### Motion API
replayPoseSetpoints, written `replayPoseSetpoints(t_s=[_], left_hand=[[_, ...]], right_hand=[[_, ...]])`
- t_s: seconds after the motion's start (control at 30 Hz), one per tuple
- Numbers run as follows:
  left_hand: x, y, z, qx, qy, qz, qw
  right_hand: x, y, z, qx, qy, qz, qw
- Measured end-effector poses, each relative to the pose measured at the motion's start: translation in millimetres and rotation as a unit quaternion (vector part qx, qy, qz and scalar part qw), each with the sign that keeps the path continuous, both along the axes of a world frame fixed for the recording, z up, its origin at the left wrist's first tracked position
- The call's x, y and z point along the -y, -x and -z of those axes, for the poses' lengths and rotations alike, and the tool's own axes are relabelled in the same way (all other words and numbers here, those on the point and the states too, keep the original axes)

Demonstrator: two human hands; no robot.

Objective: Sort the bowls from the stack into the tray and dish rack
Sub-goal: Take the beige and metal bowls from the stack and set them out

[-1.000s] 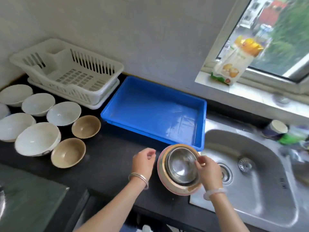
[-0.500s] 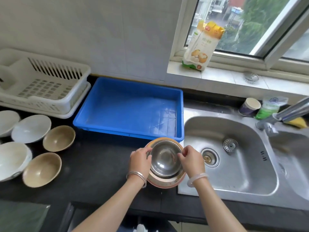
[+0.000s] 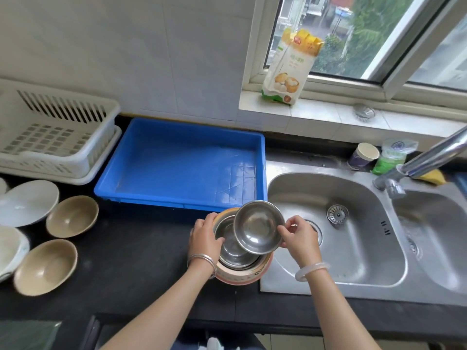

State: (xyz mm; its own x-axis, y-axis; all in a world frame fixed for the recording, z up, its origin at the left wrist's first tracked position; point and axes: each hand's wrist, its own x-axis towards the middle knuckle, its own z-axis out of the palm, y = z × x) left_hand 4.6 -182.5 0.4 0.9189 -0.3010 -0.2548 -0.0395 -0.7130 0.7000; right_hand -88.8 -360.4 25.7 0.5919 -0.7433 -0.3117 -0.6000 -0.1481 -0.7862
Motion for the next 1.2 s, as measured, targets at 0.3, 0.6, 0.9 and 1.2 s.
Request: replayPoseSetpoints(t_s=[0.3,0.6,0.9,1.2], left_hand=[[0.8,-1.9,-1.2,0.029,0.017,-0.018,0.999],[-0.7,-1.0,-8.3,0.08,0.014,-0.065,0.995],[-21.2,-15.7,-32.8,0.025,0.079,-0.122,0.989],[-101.7,-14.7,-34.7,-0.047,0.11,-0.24,0.963]], right_hand=[[5.1,3.8,-1.0,0.016,0.003,0.016,1.0],[6.9,6.1,-6.4,0.031,-0.015,0.009,0.999],[1.8,-4.1,-21.8,0.063,-0.03,-0.02,0.997],[-36.8,-48.5,-25.6,0.079,-0.08,-0.103,0.988]])
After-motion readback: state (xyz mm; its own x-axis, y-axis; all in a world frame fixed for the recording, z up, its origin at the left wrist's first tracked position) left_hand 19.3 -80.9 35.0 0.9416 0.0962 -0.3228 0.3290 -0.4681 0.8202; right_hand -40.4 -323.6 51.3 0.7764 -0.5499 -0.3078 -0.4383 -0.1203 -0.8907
